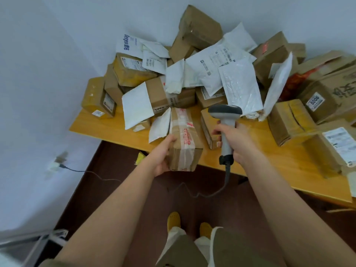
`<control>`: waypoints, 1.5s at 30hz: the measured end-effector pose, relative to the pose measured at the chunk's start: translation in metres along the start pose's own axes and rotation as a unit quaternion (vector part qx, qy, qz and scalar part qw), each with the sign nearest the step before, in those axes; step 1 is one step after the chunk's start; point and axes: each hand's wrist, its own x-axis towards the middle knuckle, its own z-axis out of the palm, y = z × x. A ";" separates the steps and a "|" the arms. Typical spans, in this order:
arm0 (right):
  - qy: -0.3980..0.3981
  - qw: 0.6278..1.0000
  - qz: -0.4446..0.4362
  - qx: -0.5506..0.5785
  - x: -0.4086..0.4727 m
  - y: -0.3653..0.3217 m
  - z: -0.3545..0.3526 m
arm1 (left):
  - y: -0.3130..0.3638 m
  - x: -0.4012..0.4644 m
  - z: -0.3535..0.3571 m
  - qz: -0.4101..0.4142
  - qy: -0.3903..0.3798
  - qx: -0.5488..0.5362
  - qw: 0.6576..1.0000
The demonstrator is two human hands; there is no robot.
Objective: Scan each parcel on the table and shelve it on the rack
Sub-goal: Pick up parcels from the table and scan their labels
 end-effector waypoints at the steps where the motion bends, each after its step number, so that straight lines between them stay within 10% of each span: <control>1: -0.004 1.000 -0.002 -0.007 -0.001 0.001 0.000 | -0.003 -0.002 -0.001 0.002 0.003 -0.013 1.000; 20: -0.004 0.993 -0.113 0.021 -0.044 -0.007 0.018 | 0.004 -0.051 -0.035 0.081 -0.140 -0.236 0.958; 26: -0.059 0.985 -0.152 0.057 -0.077 -0.024 0.042 | 0.027 -0.076 -0.024 0.223 -0.004 0.029 0.974; 34: -0.026 0.982 -0.185 0.009 -0.094 -0.022 0.064 | 0.036 -0.101 -0.007 0.416 0.104 0.276 0.861; 45: -0.023 0.977 -0.212 0.024 -0.094 -0.011 0.042 | 0.045 -0.122 -0.017 0.297 -0.001 0.098 0.950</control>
